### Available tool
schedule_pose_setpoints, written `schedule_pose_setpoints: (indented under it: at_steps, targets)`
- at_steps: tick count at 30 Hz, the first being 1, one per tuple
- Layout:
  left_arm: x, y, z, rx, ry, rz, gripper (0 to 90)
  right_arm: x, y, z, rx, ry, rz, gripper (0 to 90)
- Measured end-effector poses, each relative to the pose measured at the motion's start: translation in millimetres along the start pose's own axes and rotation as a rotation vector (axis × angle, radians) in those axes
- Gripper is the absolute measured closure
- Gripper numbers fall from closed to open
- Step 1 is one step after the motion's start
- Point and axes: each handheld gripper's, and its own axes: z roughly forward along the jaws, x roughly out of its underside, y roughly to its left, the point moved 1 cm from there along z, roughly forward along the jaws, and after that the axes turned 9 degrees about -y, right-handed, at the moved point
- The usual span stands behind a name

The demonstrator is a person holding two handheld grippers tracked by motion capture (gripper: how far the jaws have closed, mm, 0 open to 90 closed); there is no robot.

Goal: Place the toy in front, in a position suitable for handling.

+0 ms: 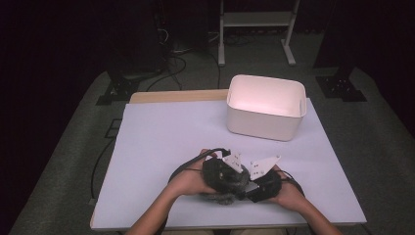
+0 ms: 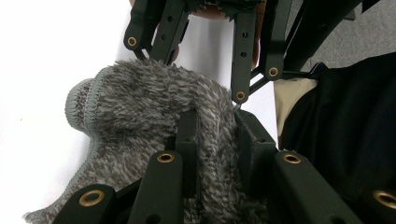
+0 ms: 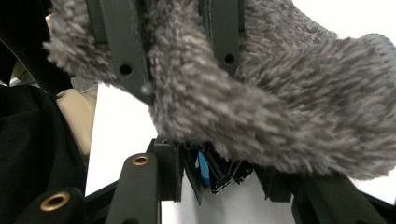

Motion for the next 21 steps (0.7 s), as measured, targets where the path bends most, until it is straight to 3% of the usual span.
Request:
schedule_pose_setpoints:
  at_steps: [6,12,21]
  targets:
    - [15.6,2.2,-14.5,-0.020,-0.002,-0.031,72.8,0.1,0.2,0.0,0.001,0.000,-0.003,56.7]
    - [42.3,5.9,-45.4,-0.076,-0.011,-0.104,72.7,0.2,-0.7,0.1,-0.003,0.000,0.001,56.7]
    - [57.8,6.3,-64.0,-0.120,-0.002,-0.131,72.1,0.4,-1.0,0.4,-0.001,0.002,0.002,56.4]
